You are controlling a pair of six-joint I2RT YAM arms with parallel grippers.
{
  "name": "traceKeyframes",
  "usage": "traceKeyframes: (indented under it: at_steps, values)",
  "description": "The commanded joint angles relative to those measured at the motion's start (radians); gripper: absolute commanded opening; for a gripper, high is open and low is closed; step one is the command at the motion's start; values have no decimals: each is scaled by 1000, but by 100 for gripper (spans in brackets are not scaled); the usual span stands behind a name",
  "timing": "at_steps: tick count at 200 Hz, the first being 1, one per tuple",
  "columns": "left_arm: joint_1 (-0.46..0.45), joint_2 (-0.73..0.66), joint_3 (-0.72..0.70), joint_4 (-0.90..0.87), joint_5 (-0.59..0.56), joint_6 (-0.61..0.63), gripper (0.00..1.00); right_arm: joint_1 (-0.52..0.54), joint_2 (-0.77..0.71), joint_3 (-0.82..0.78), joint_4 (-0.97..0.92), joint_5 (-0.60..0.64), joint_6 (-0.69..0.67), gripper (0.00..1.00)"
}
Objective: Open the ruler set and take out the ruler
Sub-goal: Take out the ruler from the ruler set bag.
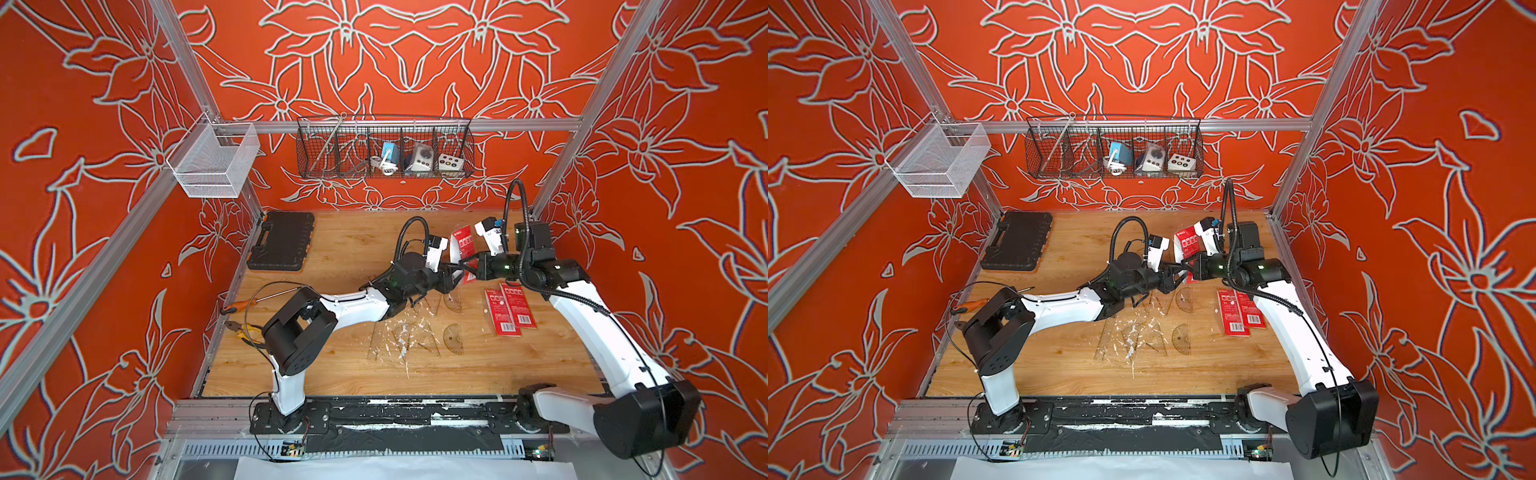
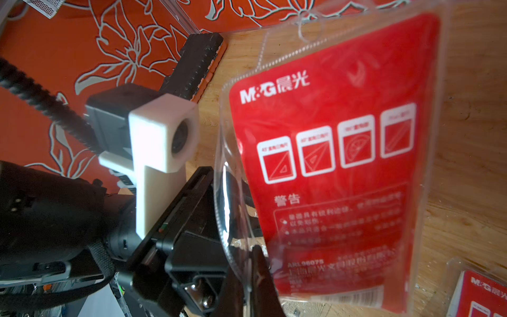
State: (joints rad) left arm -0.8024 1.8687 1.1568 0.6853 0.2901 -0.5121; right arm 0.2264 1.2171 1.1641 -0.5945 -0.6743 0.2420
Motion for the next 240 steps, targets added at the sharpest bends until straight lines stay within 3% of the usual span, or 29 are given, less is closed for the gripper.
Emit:
traceKeyframes:
  at_steps: [1, 37, 89, 177, 189, 210, 240]
  values:
    - [-3, 52, 40, 98, 62, 8, 40, 5, -7, 47, -6, -44, -13, 0]
    - [-3, 92, 33, 225, 54, -29, 41, 5, -1, 60, -16, -39, -20, 0]
    - [-3, 62, -113, 466, -45, -75, 41, 5, 12, 75, -44, -2, -40, 0]
    - [6, 148, 35, 360, 56, -114, 43, 5, 41, 85, -47, -8, -54, 0]
    - [13, 160, 30, 424, 80, -142, 40, 5, 45, 87, -45, -9, -52, 0]
    - [24, 172, 41, 459, 109, -173, 23, 6, 47, 92, -52, 5, -58, 0]
    - [31, 165, 30, 485, 116, -173, 21, 6, 54, 88, -53, 9, -63, 0]
